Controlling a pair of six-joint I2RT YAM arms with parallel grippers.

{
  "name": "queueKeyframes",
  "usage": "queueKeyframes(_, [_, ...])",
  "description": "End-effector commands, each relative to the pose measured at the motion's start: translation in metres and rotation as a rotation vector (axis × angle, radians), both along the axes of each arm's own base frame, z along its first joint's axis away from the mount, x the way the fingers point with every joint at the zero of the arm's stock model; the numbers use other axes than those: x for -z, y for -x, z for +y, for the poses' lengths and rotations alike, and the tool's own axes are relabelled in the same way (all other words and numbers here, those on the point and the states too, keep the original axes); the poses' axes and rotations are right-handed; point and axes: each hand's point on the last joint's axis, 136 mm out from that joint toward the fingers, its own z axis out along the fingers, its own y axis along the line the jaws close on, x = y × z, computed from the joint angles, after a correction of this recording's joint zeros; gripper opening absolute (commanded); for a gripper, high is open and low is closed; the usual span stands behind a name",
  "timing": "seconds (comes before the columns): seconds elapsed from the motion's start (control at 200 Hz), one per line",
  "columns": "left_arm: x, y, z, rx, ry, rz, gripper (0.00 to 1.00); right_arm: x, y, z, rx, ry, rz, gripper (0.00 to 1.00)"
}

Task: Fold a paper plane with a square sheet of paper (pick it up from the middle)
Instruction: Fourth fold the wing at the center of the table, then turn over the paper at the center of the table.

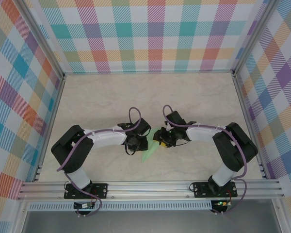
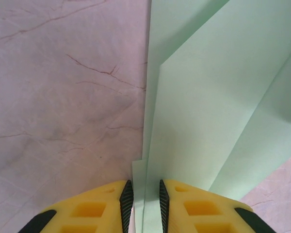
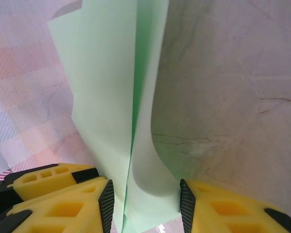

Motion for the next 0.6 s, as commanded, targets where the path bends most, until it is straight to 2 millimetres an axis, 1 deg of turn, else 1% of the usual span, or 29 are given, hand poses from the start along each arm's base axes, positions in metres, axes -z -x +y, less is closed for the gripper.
queueKeyframes(0.0, [0.010,0.009,0.010,-0.005,-0.063,0.021,0.25,-0.008,-0.005,0.008,-0.015,-0.033,-0.027,0.44])
queueKeyframes(0.115, [0.011,0.009,0.012,-0.017,-0.073,0.027,0.26,-0.007,-0.002,0.003,0.015,-0.033,-0.027,0.46])
queueKeyframes(0.265, [0.017,0.010,0.014,-0.035,-0.083,0.042,0.25,-0.009,0.006,0.006,0.030,-0.066,-0.010,0.47])
queueKeyframes(0.435, [0.020,0.009,0.015,-0.043,-0.089,0.049,0.25,-0.005,0.014,0.005,0.041,-0.066,0.004,0.48])
queueKeyframes(0.595, [0.020,0.010,0.016,-0.043,-0.096,0.051,0.25,-0.006,0.016,0.009,0.047,-0.085,0.006,0.48])
